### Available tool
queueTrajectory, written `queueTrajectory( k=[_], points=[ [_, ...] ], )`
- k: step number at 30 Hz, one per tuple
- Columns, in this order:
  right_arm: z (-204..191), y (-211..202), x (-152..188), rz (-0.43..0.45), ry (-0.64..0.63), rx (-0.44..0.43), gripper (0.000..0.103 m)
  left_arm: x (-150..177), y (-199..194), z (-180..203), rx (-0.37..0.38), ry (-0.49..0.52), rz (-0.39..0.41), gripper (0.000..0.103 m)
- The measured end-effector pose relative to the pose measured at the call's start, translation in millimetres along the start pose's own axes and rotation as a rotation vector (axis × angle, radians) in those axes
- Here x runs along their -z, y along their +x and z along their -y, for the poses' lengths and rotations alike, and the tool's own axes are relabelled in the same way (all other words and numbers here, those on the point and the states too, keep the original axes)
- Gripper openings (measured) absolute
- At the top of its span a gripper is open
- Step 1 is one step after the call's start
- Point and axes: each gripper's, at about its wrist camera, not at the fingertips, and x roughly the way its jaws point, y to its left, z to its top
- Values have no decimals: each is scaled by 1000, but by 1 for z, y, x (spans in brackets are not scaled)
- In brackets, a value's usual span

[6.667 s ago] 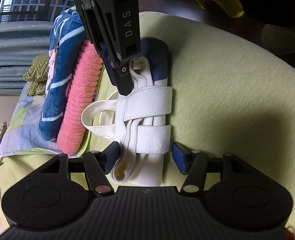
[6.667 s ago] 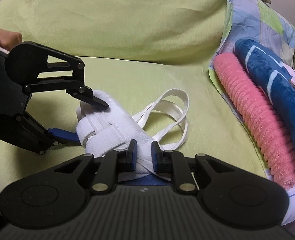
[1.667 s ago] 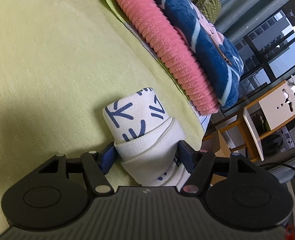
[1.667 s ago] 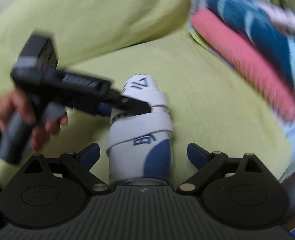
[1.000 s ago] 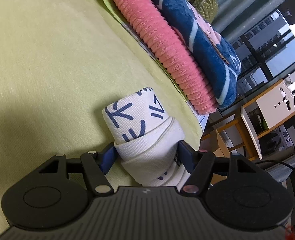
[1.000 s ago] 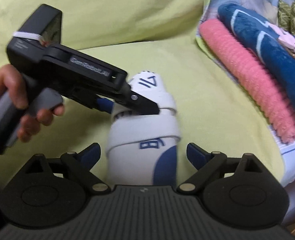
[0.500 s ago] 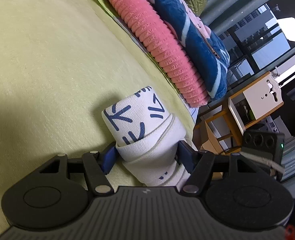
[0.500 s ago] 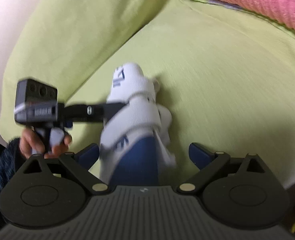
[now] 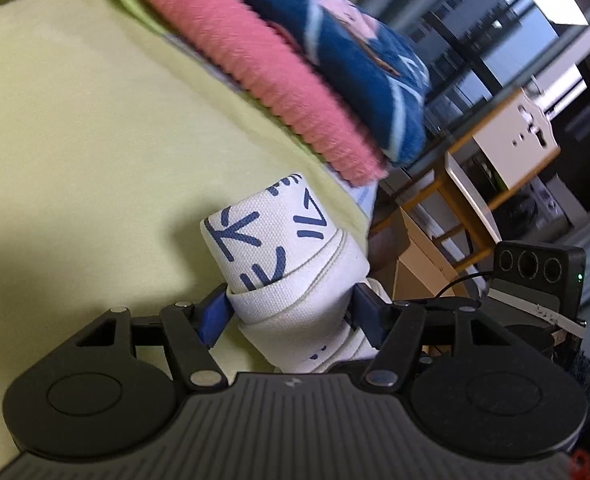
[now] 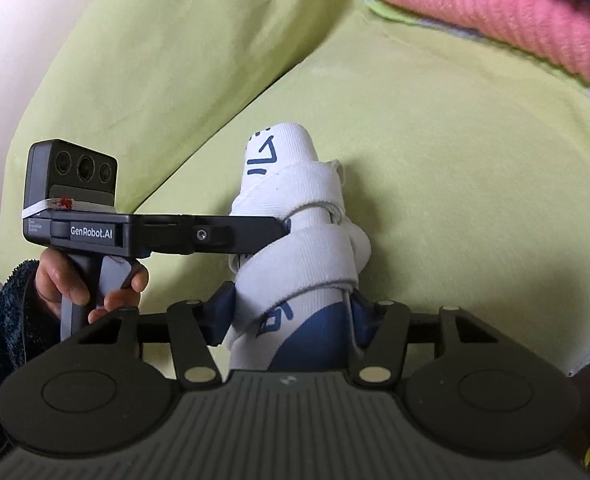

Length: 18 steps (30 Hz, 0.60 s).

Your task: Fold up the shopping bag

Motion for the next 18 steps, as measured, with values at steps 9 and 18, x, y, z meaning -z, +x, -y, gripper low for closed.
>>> queueTrajectory(
  k=[9, 18],
  points=[
    [48, -22, 21, 35, 174, -66, 51, -9, 15, 12, -20, -57, -21, 65],
    [66, -83, 32, 152, 223, -91, 49, -32, 44, 93, 31, 76, -81, 65]
  ],
)
